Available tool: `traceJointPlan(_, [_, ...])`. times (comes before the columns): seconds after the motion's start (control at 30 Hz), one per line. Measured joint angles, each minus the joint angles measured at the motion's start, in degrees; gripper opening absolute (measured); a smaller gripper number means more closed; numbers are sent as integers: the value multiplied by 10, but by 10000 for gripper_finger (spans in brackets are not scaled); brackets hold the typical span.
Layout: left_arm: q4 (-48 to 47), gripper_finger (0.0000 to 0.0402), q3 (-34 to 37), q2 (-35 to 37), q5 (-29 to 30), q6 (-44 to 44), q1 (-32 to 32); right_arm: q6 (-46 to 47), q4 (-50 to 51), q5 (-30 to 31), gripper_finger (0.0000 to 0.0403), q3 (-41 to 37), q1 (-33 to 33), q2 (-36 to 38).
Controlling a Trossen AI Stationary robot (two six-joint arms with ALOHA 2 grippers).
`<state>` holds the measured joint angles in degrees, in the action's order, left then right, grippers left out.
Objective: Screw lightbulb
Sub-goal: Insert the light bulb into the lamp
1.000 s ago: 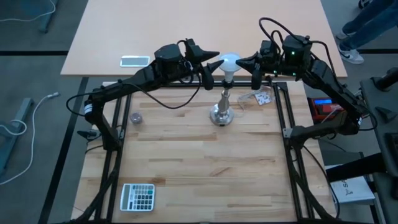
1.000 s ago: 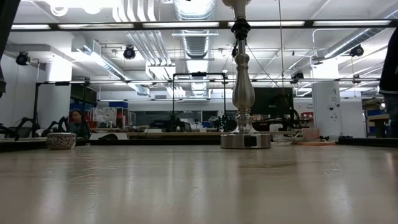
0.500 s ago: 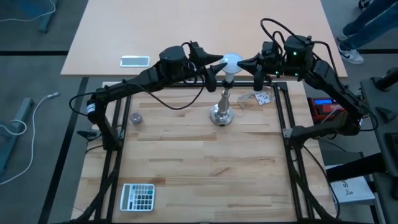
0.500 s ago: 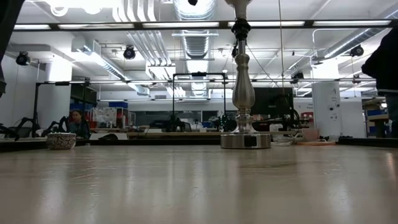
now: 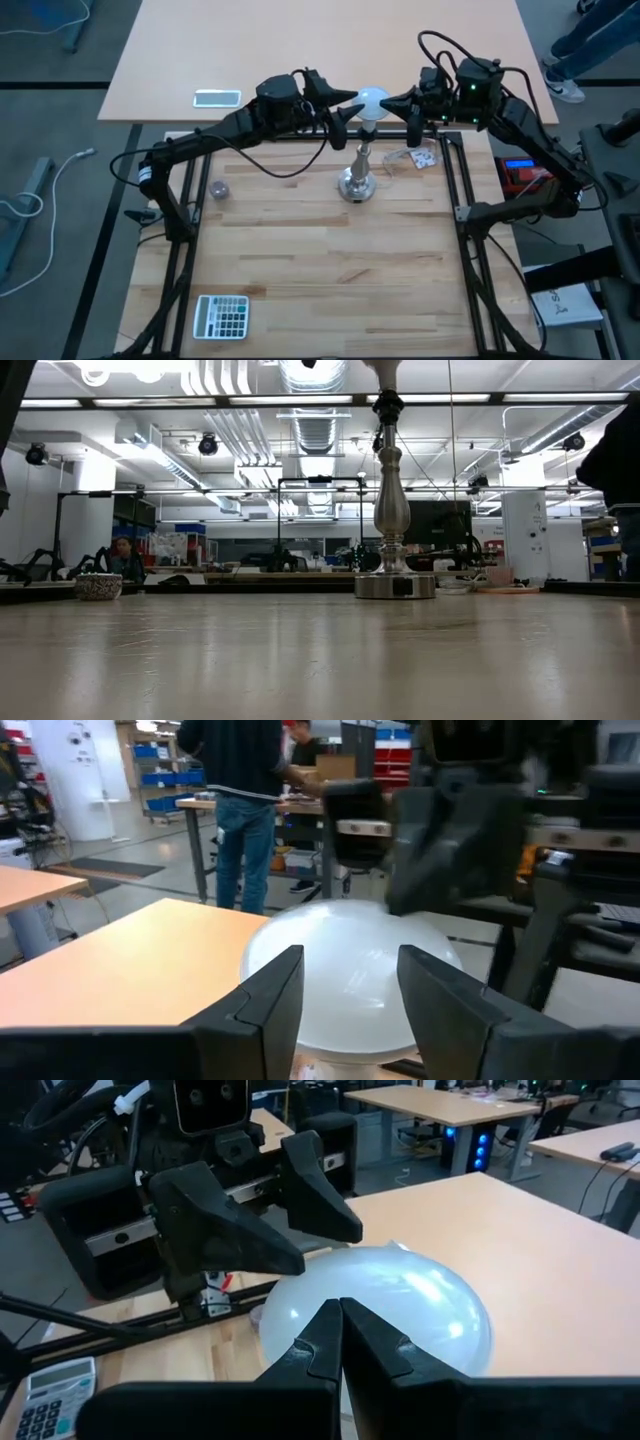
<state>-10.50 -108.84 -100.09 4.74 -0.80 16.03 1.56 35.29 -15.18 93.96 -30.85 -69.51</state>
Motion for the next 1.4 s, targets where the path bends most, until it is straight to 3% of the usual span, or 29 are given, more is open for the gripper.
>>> traceJointPlan(0.33, [-2,145,1,0,-5,1,-6,-1,0,19,0,1,0,-3])
traceJointPlan(0.67, [2,168,-3,-2,-5,4,-6,6,20,-2,0,2,2,-1])
traceJointPlan(1.4, [-6,175,-3,0,-3,1,-6,16,-13,2,0,0,2,-1])
